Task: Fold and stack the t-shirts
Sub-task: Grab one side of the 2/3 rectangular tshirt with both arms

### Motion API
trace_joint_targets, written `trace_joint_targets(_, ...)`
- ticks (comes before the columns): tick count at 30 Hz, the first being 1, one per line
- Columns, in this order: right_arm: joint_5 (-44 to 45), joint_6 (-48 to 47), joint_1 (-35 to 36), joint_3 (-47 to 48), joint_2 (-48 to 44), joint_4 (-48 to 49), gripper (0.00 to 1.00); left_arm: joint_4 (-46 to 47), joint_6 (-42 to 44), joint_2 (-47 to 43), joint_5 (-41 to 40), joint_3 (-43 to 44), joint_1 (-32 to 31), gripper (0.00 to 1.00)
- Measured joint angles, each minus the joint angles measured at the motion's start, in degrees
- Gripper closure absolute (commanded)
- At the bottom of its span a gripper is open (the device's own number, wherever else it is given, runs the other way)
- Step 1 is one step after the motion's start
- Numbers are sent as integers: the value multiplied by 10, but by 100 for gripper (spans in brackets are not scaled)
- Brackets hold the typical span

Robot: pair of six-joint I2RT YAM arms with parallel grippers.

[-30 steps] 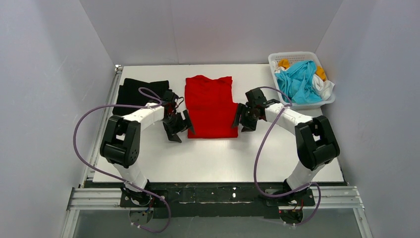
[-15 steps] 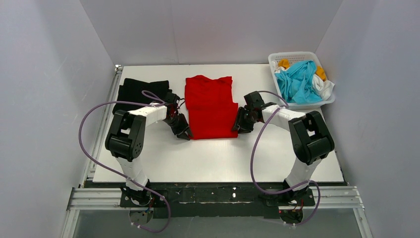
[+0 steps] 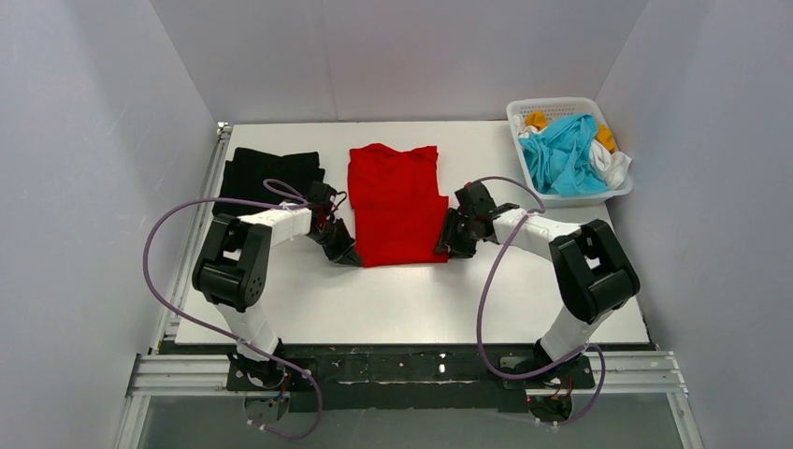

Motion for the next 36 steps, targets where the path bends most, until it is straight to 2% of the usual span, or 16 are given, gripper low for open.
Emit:
trace_joint_targets(7,16,3,12,-21,-21,-2,49,8,-2,-16,-1,-22,-1,100)
trace_joint_targets(13,23,3,17,-21,-21,-6,60,8,-3,-19,-2,-25,-1,100)
trace_joint_targets(15,22,6,22,-24,-21,-8,67,8,-4,-20,-2,-26,-1,100)
trace_joint_targets(18,16,7,28,-30,-22,-3,98,9,-8,-26,-5,-32,-2,100)
trace_joint_targets(24,-5,14,40,-35,-25,-12,99,9,-12,-63,-21,-68,-10,100)
trace_joint_targets(27,-16,16,49,-56,-60,-41,99,-17,-13,-118,-35,-117,-19,100)
trace_joint_targets(30,-48,23,68,-95,-142,-90,99,-82,-17,-203,-43,-169,-42,100)
trace_joint_targets(36,-134,42,111,-126,-307,-225,99,-242,-42,-449,-46,-200,-117,100)
